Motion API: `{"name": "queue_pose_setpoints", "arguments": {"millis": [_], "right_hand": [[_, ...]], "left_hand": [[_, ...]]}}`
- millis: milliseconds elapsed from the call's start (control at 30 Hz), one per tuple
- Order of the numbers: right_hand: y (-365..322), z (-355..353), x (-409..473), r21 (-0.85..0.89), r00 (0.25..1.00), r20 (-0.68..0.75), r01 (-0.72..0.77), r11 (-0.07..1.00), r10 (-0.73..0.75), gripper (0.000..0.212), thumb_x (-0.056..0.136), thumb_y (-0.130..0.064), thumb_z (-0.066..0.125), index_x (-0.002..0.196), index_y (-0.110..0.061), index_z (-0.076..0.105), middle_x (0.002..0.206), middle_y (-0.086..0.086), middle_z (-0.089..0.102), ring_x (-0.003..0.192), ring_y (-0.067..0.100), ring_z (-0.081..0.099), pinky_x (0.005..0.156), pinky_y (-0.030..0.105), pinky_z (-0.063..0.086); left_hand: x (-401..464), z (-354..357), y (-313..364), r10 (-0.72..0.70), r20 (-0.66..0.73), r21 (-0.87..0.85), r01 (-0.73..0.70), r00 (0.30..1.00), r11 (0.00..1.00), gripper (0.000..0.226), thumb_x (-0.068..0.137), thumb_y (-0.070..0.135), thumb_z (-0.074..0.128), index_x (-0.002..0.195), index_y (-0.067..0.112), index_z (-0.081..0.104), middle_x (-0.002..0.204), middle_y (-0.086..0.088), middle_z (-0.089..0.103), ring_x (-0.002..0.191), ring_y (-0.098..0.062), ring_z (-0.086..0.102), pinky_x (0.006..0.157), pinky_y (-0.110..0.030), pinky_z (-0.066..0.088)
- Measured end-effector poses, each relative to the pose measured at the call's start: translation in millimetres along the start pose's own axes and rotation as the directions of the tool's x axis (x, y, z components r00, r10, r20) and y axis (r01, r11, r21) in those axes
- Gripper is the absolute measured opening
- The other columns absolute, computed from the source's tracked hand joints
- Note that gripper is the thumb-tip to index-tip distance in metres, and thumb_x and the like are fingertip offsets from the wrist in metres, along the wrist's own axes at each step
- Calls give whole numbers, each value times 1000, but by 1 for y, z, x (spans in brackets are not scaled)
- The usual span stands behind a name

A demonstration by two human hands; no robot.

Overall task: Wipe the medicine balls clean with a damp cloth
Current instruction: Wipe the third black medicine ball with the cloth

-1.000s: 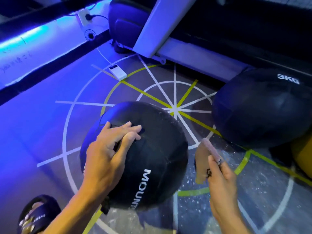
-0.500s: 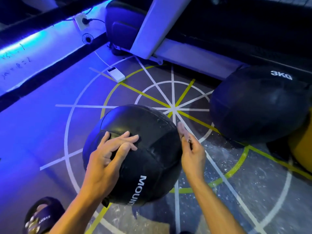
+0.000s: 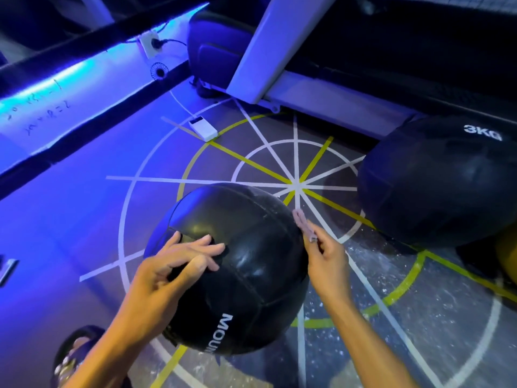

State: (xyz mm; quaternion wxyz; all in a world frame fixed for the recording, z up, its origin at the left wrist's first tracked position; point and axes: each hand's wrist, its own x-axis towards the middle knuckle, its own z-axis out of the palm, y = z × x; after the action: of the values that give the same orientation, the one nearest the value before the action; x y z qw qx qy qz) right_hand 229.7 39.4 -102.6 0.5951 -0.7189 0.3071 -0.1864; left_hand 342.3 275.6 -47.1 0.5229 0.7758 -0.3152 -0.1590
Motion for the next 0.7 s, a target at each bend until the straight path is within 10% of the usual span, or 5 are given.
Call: {"name": "queue_pose_setpoints", "arguments": {"millis": [100,267,467,600,700], "right_hand": [[11,4,-23,4,999,-51,-17,1000,17,41,111,-18,40,139,-41,59,134,-34,59,128,-14,50,110,23,44],[13,15,-50,32,992,-118,46,998,-42,40,111,-24,43,144,-44,54,131,-26,65,134,2,54,115,41,45],[-1,43,-55,-283,711,242,703,653,-661,51,98,-6,45,148,-17,51,154,-4,50,148,15,39,122,34,31],[1,10,-4,-159,978,-83,178,971,-193,38,109,-22,47,140,-40,59,130,-26,65,124,-14,53,104,8,42],[-11,13,-14,-92,992,-21,122,988,-125,39,109,-26,48,139,-49,57,133,-30,61,121,-15,54,108,17,44]], "left_hand": [[12,-2,3,-38,-205,75,55,978,996,27,95,44,58,111,28,74,137,11,66,133,-6,56,114,-36,40],[13,23,-10,-57,-256,434,167,965,885,66,97,62,41,156,32,41,166,13,29,152,-2,21,128,-39,14],[7,27,-11,-17,-270,435,138,963,890,67,95,64,42,153,31,45,162,16,36,151,-6,28,123,-47,28],[3,28,-12,-11,-272,429,132,962,894,63,95,62,45,150,33,48,159,18,39,149,-8,33,121,-54,31],[-1,32,-11,5,-281,426,120,960,897,61,95,60,46,149,34,49,158,19,40,149,-7,33,120,-55,31]]}}
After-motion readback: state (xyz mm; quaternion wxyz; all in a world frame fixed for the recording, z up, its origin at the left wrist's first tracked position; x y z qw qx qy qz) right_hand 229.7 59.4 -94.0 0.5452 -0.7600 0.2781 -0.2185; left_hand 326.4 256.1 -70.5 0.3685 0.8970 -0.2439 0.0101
